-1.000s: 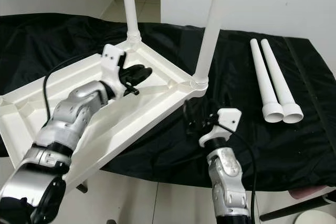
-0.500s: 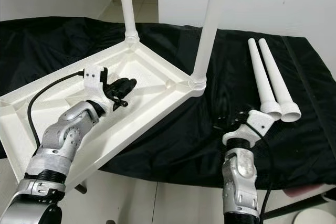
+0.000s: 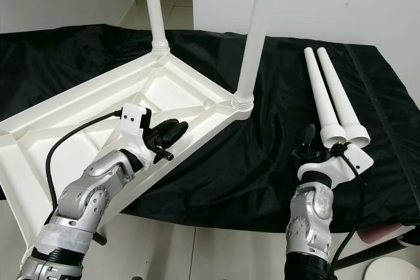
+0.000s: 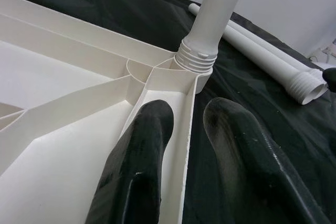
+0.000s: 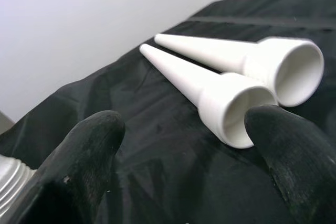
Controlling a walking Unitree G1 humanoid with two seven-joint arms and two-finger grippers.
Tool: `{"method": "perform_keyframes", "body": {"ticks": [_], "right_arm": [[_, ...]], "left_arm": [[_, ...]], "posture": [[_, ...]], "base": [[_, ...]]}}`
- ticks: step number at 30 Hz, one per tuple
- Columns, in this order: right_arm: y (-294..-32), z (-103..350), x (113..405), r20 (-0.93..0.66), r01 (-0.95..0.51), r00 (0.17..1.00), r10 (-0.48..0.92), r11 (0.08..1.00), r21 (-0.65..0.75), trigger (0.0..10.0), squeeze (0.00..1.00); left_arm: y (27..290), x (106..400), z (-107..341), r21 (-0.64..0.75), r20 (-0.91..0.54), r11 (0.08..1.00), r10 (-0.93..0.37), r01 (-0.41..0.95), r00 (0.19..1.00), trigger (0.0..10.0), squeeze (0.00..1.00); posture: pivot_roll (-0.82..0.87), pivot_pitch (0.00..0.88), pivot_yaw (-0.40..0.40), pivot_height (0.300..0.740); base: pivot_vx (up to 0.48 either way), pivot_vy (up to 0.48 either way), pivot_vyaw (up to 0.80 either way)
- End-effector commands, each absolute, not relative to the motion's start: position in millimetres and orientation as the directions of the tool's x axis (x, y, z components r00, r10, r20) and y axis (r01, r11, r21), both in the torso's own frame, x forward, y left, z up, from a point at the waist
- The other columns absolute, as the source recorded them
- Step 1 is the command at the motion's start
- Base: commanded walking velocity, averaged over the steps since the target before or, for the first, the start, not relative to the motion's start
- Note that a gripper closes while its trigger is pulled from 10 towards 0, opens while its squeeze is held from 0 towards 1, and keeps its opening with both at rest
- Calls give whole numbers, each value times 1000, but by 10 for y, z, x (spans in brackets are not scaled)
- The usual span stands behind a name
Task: Building children table
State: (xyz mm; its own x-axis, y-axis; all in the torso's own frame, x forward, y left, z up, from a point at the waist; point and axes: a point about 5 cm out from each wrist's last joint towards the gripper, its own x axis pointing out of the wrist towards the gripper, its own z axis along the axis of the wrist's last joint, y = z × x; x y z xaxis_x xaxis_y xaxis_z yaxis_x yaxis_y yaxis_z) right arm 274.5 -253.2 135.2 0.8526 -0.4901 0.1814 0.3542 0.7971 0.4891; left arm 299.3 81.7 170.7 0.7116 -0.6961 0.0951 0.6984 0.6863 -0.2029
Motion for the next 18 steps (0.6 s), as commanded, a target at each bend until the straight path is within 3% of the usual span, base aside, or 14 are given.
{"method": "perform_keyframes", "body": {"ticks": [1,4,9,18], "right_arm": [[-2520,1296,2757,153,354,861,-486,787,505,10000,0],[-2555,1275,2790,139,354,861,-490,771,529,10000,0],[-2613,1228,2873,127,348,873,-471,784,514,10000,0],[-2677,1215,2957,125,337,882,-453,795,504,10000,0]], "left_arm": [[817,2970,1690,-198,85,661,-724,723,685,10000,0],[805,2947,1702,-194,78,650,-736,735,672,10000,0],[689,2779,1744,-141,63,552,-823,822,564,10000,0],[612,2654,1776,-131,50,484,-868,865,494,10000,0]], "posture": [[-90,14,0,740],[-82,23,5,740],[-70,36,20,740],[-56,50,30,740]], "base": [[0,0,0],[0,0,0],[0,0,0],[0,0,0]]}}
